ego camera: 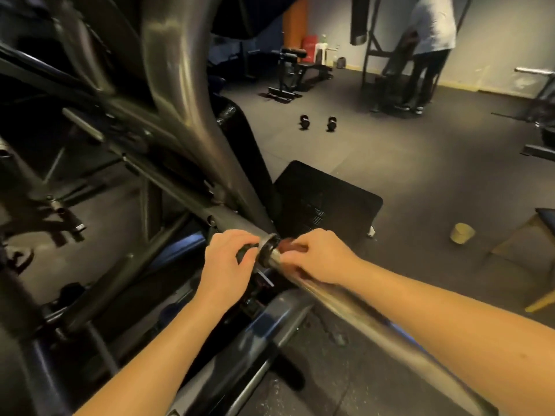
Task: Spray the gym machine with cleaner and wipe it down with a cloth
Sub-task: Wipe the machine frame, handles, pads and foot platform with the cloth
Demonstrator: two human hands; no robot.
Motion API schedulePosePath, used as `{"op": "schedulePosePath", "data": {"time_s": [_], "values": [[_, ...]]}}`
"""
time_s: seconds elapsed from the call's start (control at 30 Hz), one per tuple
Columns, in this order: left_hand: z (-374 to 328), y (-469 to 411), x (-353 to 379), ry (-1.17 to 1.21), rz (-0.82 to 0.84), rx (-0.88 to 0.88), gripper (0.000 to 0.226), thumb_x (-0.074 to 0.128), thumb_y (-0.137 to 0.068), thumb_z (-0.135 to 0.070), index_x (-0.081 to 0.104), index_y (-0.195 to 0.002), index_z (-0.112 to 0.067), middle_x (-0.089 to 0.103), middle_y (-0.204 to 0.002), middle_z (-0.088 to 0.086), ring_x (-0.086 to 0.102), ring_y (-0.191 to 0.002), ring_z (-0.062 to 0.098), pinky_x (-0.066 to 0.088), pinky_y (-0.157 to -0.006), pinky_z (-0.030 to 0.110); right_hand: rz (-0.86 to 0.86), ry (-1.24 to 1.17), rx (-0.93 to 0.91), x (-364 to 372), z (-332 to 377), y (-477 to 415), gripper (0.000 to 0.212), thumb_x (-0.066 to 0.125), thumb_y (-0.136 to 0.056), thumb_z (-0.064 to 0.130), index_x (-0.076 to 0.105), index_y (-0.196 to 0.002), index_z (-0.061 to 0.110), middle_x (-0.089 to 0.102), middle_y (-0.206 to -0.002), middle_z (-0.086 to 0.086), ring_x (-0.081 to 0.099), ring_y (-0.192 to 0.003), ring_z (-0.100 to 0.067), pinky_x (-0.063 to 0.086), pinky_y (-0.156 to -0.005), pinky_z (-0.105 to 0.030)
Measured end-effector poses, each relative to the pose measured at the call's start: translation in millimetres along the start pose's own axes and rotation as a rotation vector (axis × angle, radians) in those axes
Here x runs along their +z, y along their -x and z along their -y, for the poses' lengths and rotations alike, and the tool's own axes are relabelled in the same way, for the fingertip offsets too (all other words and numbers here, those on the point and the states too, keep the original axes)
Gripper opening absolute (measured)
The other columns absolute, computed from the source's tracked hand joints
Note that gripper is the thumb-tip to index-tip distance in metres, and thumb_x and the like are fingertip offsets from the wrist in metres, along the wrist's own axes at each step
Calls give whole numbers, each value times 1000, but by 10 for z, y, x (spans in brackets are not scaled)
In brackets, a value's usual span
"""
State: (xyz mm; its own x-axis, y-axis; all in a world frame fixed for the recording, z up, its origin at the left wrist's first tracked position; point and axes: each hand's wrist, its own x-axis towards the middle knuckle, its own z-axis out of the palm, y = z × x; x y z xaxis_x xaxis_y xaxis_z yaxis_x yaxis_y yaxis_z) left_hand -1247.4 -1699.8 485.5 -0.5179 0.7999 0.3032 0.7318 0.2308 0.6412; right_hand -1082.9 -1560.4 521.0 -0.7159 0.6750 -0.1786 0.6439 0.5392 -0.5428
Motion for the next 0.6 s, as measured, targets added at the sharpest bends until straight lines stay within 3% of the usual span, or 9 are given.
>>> {"op": "schedulePosePath", "data": {"time_s": [0.1,0.23,0.3,0.43,0.6], "values": [[-204,83,-132,225,1,-63,19,67,-97,-16,67,-113,-28,61,-112,-15,60,-103,2,44,-87,7,-98,-184,-36,-375,-1,34,28,63,-99,46,75,-85,26,71,-75,7,66,-73,-5,45,-67,-26],[-507,76,-210,467,-14,-220,25,71,-96,-26,67,-119,-34,67,-116,-12,65,-105,2,52,-93,19,-74,-472,-89,-624,275,43,23,63,-100,45,79,-92,31,76,-81,12,72,-80,-6,57,-77,-29],[-648,62,-260,522,-25,-249,29,70,-97,-31,64,-125,-34,67,-118,-15,65,-106,-3,53,-90,17,-58,-520,-152,-662,411,29,23,61,-101,46,79,-99,31,77,-86,11,74,-84,-8,61,-85,-34],[-793,78,-358,596,-89,-236,34,66,-99,-35,58,-132,-32,67,-122,-14,66,-109,-2,57,-86,18,102,-687,-200,-644,623,-12,28,56,-105,41,77,-112,25,79,-100,2,76,-98,-19,58,-98,-48],[-708,96,-442,582,-193,-284,32,70,-98,-30,60,-128,-32,69,-116,-15,65,-104,-6,50,-77,6,294,-807,-213,-532,777,-108,27,48,-110,20,72,-121,14,77,-111,-9,74,-107,-26,54,-104,-50]]}}
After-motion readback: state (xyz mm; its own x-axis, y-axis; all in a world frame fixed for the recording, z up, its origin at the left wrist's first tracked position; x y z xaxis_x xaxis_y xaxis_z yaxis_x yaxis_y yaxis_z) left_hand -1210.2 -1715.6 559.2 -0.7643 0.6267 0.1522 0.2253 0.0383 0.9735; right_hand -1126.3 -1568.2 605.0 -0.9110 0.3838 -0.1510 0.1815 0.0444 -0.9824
